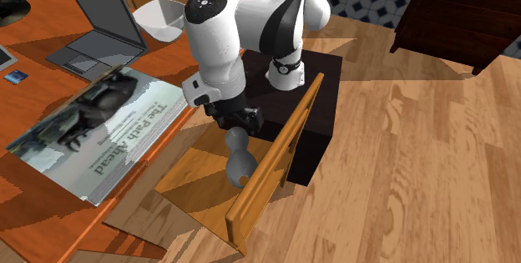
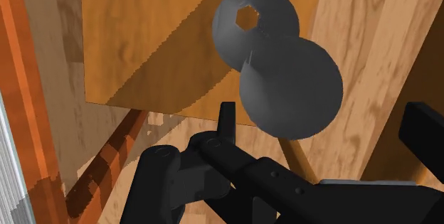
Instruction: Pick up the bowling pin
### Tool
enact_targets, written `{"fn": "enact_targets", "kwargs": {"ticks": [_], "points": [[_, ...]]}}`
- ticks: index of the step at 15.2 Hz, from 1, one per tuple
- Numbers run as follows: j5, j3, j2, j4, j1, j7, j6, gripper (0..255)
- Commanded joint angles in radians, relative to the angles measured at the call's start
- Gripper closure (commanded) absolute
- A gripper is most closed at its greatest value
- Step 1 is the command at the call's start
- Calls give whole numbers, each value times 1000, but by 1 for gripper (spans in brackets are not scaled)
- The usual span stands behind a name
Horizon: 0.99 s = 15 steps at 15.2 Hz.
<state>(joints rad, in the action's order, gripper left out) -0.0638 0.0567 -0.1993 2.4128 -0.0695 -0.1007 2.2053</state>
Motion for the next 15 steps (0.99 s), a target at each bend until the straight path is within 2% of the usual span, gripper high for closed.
{"fn": "enact_targets", "kwargs": {"ticks": [1,9,10,15], "points": [[-2,4,37,-1,-2,-8,38,0],[-13,5,94,37,0,-19,132,0],[-13,5,94,38,0,-19,133,255],[-12,6,94,36,-1,-20,132,255]]}}
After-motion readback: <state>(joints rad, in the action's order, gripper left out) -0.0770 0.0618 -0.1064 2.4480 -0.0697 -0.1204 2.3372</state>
